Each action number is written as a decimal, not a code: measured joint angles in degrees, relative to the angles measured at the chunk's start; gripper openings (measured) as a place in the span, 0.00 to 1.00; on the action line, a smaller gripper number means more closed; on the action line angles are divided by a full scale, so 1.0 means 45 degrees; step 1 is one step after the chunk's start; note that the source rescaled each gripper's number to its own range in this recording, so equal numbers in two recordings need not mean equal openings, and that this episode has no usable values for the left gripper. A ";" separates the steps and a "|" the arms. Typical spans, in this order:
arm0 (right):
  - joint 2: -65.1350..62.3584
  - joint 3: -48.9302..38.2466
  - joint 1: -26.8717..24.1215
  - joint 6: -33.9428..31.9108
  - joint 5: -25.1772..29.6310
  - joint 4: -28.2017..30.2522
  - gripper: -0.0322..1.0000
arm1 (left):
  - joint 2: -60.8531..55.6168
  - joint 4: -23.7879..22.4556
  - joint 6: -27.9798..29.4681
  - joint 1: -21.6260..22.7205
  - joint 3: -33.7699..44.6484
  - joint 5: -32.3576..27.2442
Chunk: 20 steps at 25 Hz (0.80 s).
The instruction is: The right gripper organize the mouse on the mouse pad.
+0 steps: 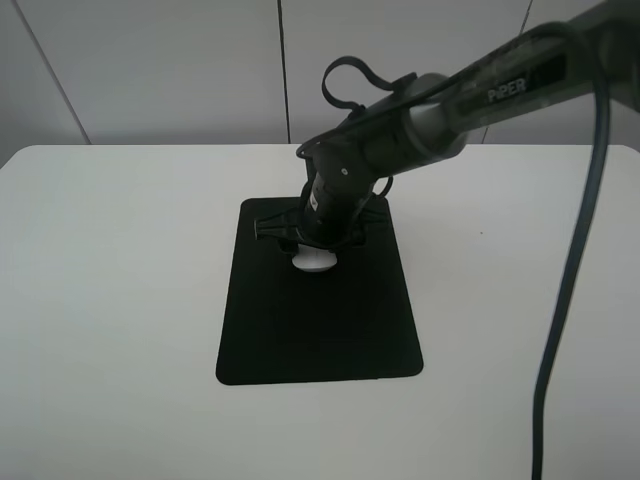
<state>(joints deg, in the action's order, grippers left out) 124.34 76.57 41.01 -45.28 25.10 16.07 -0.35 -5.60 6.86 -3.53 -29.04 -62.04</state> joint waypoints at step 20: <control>-0.0050 0.0000 0.0000 0.0000 -0.0042 -0.0337 0.59 | 0.0000 0.0000 0.0000 0.0000 0.0000 0.0000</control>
<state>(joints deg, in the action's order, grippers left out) 124.12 76.57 41.01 -45.28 24.92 14.55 -0.35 -5.60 6.86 -3.53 -29.04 -62.04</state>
